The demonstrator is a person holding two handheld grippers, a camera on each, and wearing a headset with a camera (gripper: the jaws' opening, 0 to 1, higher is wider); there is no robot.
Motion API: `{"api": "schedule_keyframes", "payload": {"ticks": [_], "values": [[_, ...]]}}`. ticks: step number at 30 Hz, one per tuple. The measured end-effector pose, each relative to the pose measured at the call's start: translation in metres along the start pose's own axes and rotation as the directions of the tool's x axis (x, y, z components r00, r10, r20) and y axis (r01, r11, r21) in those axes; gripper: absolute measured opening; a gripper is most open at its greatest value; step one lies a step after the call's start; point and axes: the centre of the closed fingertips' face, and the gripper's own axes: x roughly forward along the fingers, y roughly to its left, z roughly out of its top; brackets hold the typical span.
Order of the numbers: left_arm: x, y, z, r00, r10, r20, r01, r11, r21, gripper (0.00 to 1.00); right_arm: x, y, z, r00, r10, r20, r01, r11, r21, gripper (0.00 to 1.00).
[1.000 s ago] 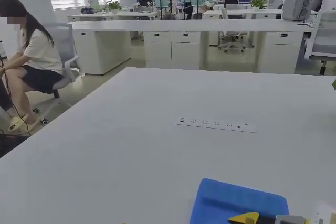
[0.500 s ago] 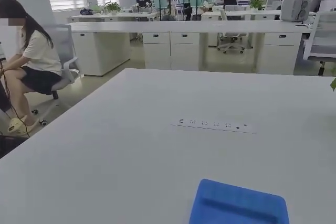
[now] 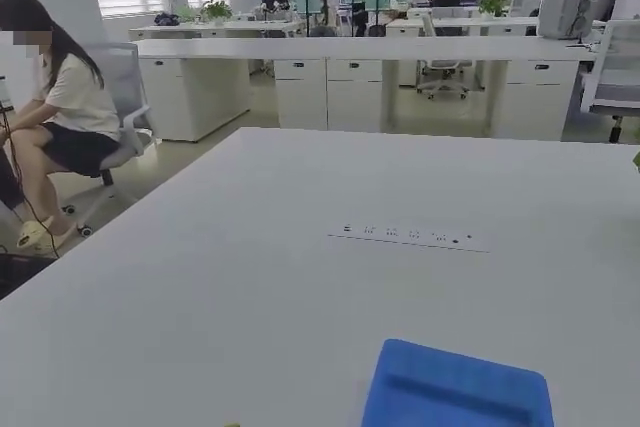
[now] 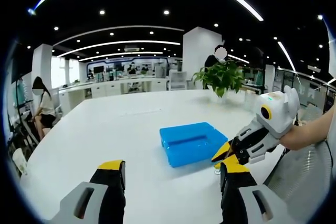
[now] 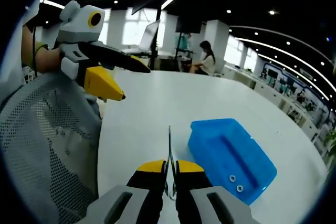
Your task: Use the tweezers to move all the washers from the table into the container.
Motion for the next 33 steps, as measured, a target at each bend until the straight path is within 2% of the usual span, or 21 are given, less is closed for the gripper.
{"api": "schedule_keyframes", "payload": {"ticks": [9,12,16,21,24,28,32,33], "values": [[0.0,0.0,-0.001,1.0,-0.002,-0.003,0.002,1.0,0.001,0.74,0.002,-0.008,-0.002,0.9998,-0.012,0.014,0.011,0.999,0.033,0.04],[0.001,0.0,-0.002,1.0,-0.005,-0.007,0.005,1.0,0.001,0.74,0.004,-0.006,-0.002,0.9997,0.001,0.023,-0.003,0.997,0.072,0.04],[0.001,-0.002,-0.002,0.9999,-0.015,-0.009,0.015,1.0,-0.002,0.74,0.006,-0.004,-0.001,0.9994,0.002,0.035,-0.005,0.996,0.086,0.04],[0.001,-0.006,0.0,0.9993,-0.039,0.003,0.039,0.999,-0.007,0.73,0.009,-0.003,-0.007,0.9999,-0.004,0.014,0.002,0.992,0.128,0.04],[0.0,-0.009,0.002,0.9982,-0.058,0.012,0.058,0.998,-0.007,0.72,0.006,-0.006,-0.009,0.9997,-0.023,-0.005,0.023,0.992,0.125,0.03],[-0.002,-0.009,0.008,0.9966,-0.067,0.048,0.068,0.997,-0.02,0.72,0.001,-0.014,-0.012,0.9984,-0.057,0.001,0.056,0.977,0.205,0.02],[-0.002,-0.014,0.008,0.9942,-0.094,0.052,0.096,0.995,-0.034,0.72,-0.003,-0.02,-0.014,0.9955,-0.09,0.029,0.076,0.946,0.316,0.02],[-0.002,-0.018,0.008,0.9921,-0.116,0.049,0.117,0.992,-0.034,0.72,-0.004,-0.024,-0.015,0.9939,-0.106,0.032,0.086,0.926,0.367,0.01]]}}
